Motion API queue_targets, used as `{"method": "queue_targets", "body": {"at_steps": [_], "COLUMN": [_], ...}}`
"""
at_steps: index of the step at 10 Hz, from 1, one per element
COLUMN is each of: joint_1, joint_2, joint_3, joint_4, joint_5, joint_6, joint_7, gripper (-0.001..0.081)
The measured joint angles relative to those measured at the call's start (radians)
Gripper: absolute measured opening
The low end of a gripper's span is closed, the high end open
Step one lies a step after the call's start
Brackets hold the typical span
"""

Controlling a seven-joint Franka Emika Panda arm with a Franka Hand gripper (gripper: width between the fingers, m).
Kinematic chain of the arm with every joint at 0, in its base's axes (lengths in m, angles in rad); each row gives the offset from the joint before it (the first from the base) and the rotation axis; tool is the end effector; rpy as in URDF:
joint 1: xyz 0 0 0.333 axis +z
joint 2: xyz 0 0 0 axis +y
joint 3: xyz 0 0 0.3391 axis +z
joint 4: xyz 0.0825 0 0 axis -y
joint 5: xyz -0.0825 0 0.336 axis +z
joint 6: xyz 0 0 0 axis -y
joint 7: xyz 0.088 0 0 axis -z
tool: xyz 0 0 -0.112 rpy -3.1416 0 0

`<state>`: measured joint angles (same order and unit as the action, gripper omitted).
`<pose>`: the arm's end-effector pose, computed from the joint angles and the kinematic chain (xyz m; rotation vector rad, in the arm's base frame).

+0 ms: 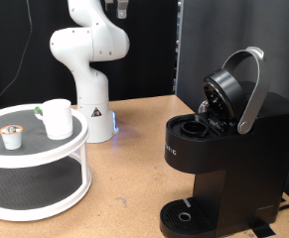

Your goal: Make a cup of coffee with the keurig machine

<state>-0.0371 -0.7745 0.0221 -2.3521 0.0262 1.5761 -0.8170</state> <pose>0.2463 0.0018 0.6011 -2.8867 -1.2129 -0.0045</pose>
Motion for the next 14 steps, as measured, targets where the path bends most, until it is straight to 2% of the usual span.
{"method": "queue_targets", "body": {"at_steps": [2,4,6,7,8,9,12,14], "joint_1": [0.000,-0.004,-0.016,-0.022,-0.022,-0.021,-0.035,-0.058], "joint_2": [-0.002,-0.001,0.011,0.020,0.020,0.020,0.022,0.046], "joint_3": [-0.035,-0.120,-0.181,-0.189,-0.189,-0.197,-0.281,-0.330], "joint_4": [0.003,0.018,0.041,0.050,0.048,0.042,0.011,0.016], "joint_5": [0.012,0.016,-0.039,-0.045,-0.045,-0.046,-0.098,-0.153], "joint_6": [0.020,0.012,-0.013,-0.015,-0.015,-0.014,0.028,0.021], "joint_7": [-0.058,-0.149,-0.222,-0.232,-0.232,-0.275,-0.399,-0.428], "gripper": [0.0803,0.0803,0.0803,0.0803,0.0803,0.0803,0.0803,0.0803]}}
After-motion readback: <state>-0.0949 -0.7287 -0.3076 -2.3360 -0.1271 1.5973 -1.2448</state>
